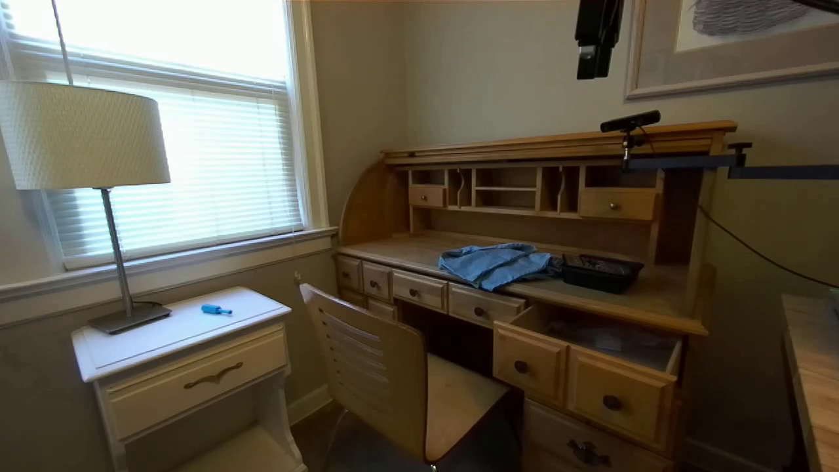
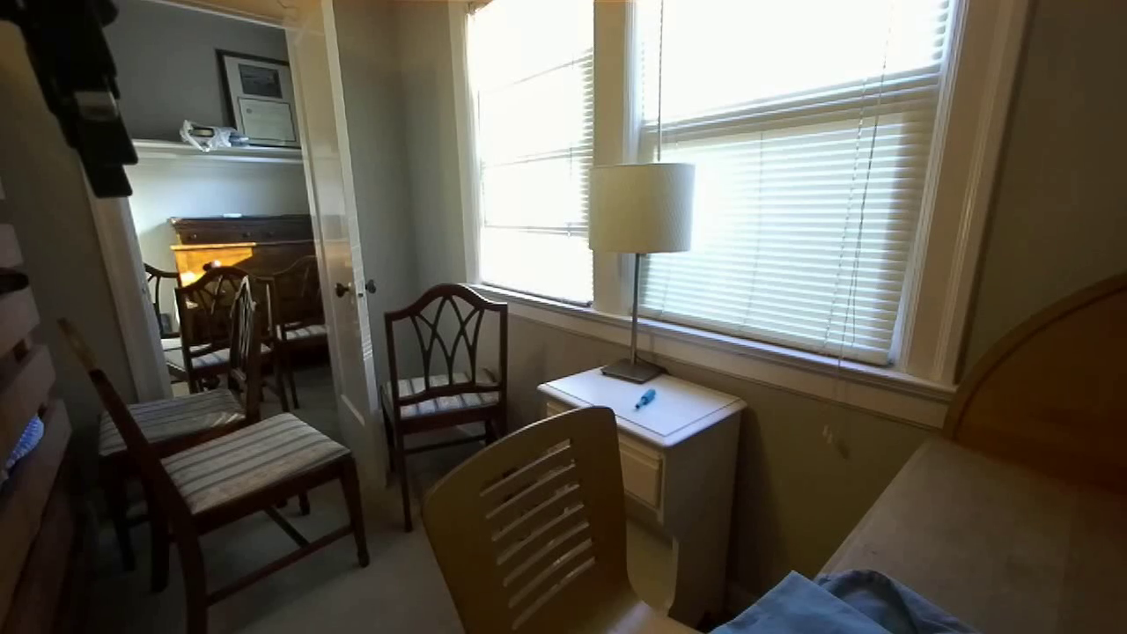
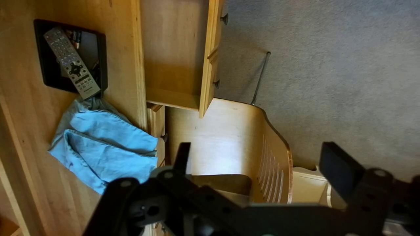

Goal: Pick up the remote and put it in the open drawer

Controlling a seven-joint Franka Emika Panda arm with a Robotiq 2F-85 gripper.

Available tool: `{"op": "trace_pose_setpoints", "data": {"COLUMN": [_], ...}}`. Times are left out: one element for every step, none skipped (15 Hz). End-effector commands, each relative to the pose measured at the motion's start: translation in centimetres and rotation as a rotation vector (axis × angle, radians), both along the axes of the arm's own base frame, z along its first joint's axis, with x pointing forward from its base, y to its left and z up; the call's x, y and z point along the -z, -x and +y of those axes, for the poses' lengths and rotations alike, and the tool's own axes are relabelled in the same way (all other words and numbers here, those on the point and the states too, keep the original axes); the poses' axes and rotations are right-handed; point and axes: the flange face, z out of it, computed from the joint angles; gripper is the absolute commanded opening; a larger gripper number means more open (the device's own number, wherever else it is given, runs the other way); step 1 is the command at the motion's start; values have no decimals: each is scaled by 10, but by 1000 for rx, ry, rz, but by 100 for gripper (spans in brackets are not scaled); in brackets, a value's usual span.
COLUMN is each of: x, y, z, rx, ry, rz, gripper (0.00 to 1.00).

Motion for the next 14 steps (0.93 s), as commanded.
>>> {"op": "trace_pose_setpoints", "data": {"x": [7,13,18,25,31,38,45,51,55,46,50,50,49,49], "y": [1,0,0,-2,-3,-6,-7,-8,-8,-9,-9,-9,-9,-9], "z": [-6,-12,-19,-28,-36,-46,-54,-63,-68,-60,-64,-63,-62,-61], "rx": [24,20,21,27,43,65,85,132,152,107,117,116,113,110], "ry": [5,4,5,1,6,6,-1,10,10,-5,-6,-7,-7,-7], "rz": [-1,4,0,-8,-17,-32,-35,-49,-46,-22,-17,-17,-18,-19], "gripper": [100,100,100,100,100,100,100,100,100,100,100,100,100,100]}}
